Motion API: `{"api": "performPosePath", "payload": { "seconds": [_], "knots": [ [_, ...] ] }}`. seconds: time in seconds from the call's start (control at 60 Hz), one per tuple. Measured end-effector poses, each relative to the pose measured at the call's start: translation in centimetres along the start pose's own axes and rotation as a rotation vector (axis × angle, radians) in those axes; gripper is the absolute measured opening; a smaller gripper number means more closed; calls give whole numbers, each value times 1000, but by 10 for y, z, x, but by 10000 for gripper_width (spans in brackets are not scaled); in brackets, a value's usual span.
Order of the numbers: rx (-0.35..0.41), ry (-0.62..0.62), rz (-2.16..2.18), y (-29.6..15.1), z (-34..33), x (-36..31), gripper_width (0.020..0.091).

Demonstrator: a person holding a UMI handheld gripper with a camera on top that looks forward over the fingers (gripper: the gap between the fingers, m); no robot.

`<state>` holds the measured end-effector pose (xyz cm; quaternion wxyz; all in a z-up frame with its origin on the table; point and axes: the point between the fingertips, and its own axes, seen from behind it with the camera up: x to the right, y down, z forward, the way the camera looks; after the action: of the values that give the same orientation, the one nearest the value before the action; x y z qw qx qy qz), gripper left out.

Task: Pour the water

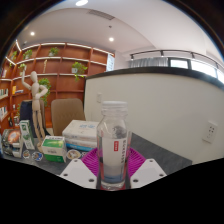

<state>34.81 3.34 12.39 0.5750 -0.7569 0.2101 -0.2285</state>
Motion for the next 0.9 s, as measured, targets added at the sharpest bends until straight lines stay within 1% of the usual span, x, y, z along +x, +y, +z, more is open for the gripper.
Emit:
{"api": "performPosePath", "payload": {
  "seconds": [0.117,0.15,0.183,0.233,0.25,0.267,0.3,0.467,0.5,0.533,0.567,0.6,0.617,0.75,0.85,0.9],
  "knots": [
    [-17,-7,54,21,14,2,363],
    [-15,-17,73,25,17,-1,377],
    [-10,-29,94,30,20,-4,377],
    [-24,-46,117,42,23,-6,394],
    [6,-48,122,36,22,-6,392],
    [12,-48,123,35,21,-5,396],
    [19,-58,131,35,19,-6,402],
    [38,-70,94,37,19,-9,486],
    [31,-78,102,39,18,-11,507],
    [3,-89,113,46,17,-13,540],
    [-24,-94,126,52,16,-16,605],
    [-36,-104,136,56,14,-19,677],
    [-38,-111,141,57,13,-21,697],
    [-26,-147,124,62,-17,-21,727],
    [-26,-170,81,63,-48,-20,731],
    [-25,-211,68,60,-72,-26,727]
  ]
}}
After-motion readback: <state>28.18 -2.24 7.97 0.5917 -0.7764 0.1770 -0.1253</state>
